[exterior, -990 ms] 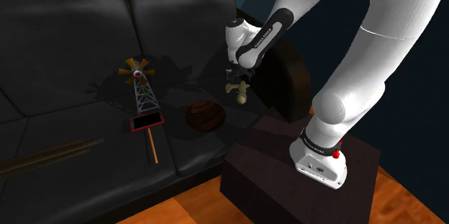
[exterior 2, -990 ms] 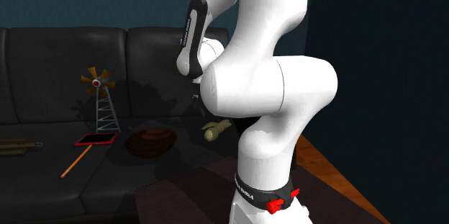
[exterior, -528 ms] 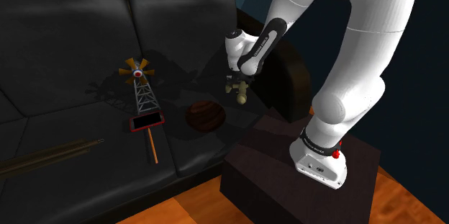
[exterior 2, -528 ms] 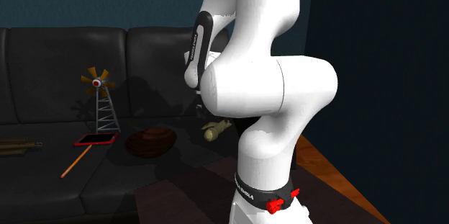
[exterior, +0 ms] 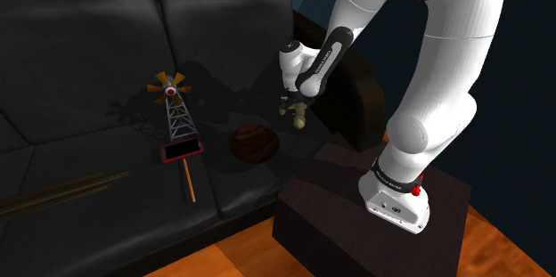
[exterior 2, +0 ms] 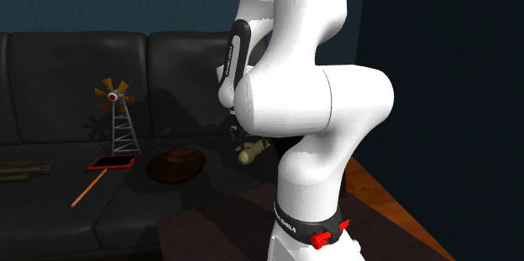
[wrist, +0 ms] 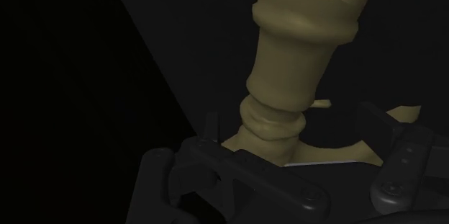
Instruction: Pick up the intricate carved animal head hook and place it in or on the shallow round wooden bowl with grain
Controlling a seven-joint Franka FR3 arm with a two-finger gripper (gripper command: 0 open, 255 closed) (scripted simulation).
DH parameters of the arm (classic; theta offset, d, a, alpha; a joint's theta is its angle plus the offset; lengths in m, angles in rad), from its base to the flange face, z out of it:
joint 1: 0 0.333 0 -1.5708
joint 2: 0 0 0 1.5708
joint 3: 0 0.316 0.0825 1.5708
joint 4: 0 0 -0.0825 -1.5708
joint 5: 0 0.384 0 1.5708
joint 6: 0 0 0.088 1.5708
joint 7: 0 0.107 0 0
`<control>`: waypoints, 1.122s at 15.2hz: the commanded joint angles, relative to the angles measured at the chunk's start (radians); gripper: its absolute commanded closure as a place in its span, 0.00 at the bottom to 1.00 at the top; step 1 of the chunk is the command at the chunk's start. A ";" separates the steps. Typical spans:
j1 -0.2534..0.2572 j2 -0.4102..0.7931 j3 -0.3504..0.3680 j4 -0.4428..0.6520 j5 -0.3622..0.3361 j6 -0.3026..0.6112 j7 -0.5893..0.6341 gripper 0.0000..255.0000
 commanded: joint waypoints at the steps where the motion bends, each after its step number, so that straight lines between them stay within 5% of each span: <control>1: 0.000 0.000 0.000 0.000 0.000 0.000 0.000 0.00; 2: 0.000 0.000 0.000 0.000 0.000 0.000 0.000 0.00; 3: 0.000 0.000 0.000 0.000 0.000 0.000 0.000 1.00; 12: 0.000 0.000 0.000 0.000 0.000 0.000 0.000 1.00; 17: -0.015 -0.074 0.027 -0.017 0.067 -0.049 -0.063 1.00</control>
